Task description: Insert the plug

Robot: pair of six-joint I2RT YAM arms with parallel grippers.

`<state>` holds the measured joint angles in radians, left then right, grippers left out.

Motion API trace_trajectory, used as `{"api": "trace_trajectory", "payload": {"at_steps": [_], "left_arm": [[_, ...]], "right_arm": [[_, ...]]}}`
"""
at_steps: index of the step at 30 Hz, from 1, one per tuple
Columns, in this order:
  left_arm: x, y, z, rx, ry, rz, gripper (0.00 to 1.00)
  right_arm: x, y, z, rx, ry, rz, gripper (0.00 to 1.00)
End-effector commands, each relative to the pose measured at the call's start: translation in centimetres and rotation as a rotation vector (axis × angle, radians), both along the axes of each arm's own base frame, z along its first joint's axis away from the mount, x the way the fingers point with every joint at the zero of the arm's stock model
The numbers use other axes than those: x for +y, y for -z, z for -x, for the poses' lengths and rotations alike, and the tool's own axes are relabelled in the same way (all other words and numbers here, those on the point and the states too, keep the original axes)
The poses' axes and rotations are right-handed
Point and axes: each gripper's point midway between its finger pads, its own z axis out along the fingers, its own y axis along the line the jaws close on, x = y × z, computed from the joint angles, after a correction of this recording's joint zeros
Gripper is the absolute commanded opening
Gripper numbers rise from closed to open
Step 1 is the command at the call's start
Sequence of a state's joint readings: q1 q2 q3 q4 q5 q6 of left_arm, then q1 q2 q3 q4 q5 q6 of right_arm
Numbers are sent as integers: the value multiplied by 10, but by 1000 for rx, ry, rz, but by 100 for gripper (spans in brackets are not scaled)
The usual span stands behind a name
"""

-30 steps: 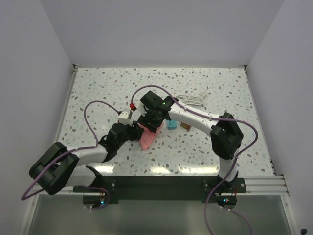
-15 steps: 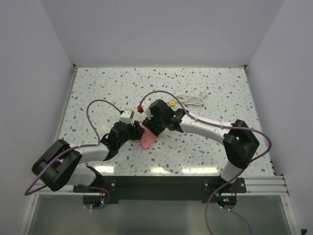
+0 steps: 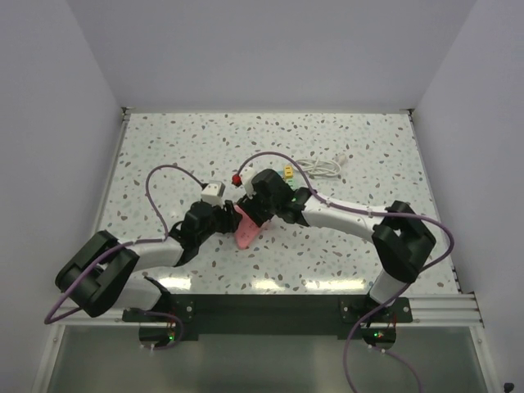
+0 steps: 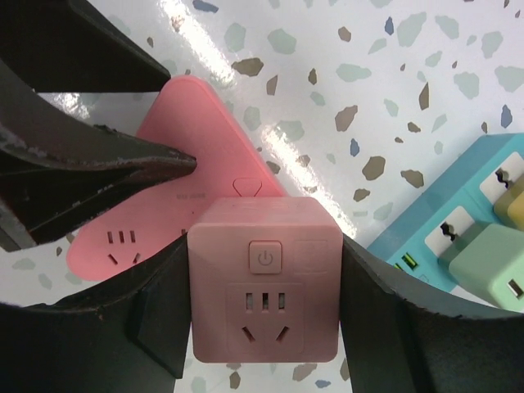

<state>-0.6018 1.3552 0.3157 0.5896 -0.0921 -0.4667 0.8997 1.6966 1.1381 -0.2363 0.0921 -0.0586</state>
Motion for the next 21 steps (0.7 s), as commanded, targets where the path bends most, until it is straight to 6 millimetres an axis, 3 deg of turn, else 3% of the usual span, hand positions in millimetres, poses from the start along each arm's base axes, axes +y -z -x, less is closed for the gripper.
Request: {"api": "trace_trajectory", "payload": {"at_steps": [1,12,21], "left_arm": [[5,14,4,39,25,-57,56],[21,25,-4,81,-18,-52,55],[25,28,-9,92,-29,-49,54]], "right_arm": [[-44,81,38,197,34,210,0],[-68,97,63,229,192,134,0],[-78,109,68,164,275,102,0]]}}
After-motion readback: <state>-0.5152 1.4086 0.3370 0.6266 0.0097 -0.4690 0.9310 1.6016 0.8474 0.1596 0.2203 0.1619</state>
